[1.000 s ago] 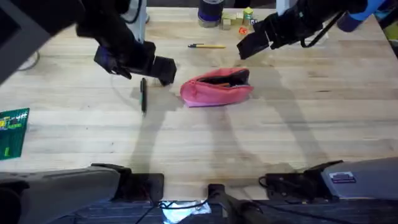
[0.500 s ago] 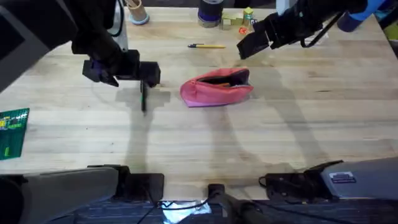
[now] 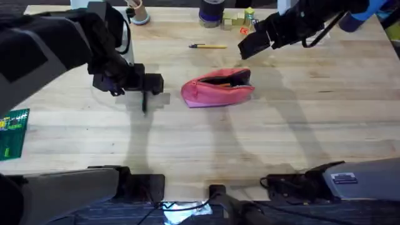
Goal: Unzip the bag, pick up the pens from the table one at a time and place them inside, then zip the bag closed.
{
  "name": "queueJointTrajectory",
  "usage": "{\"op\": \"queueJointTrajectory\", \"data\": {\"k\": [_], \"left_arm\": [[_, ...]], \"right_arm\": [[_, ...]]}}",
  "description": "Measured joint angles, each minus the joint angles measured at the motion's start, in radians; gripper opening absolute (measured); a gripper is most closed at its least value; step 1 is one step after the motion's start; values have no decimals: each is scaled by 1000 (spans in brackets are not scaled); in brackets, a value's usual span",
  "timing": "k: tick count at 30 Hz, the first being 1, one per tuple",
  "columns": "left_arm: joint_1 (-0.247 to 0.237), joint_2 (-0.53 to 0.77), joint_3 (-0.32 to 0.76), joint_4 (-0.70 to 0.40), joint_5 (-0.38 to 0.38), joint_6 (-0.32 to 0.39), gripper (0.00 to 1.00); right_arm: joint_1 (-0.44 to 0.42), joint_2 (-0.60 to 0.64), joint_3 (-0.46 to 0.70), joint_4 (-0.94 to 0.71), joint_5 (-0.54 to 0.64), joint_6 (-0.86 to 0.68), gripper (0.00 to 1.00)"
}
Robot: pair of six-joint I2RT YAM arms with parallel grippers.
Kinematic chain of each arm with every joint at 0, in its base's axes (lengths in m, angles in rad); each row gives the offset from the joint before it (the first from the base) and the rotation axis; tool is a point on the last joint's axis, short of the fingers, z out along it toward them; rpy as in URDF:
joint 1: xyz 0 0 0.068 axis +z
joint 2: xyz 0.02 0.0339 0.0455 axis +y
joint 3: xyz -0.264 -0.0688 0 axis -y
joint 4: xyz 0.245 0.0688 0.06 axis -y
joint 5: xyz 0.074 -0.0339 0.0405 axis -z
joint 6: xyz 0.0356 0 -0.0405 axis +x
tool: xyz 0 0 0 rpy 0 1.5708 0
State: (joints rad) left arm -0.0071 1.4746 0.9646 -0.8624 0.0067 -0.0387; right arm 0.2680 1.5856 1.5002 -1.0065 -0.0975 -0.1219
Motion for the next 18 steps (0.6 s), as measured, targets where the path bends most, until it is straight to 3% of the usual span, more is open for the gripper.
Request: {"op": "queueJointTrajectory", "data": {"k": [11,18], "left_arm": [[0,50,-16,67,10,0,998],[0,142,5,57,15,1,920]], "right_arm": [[0,0,0,0,0,0,996],[0,0,0,0,0,0,996]]}}
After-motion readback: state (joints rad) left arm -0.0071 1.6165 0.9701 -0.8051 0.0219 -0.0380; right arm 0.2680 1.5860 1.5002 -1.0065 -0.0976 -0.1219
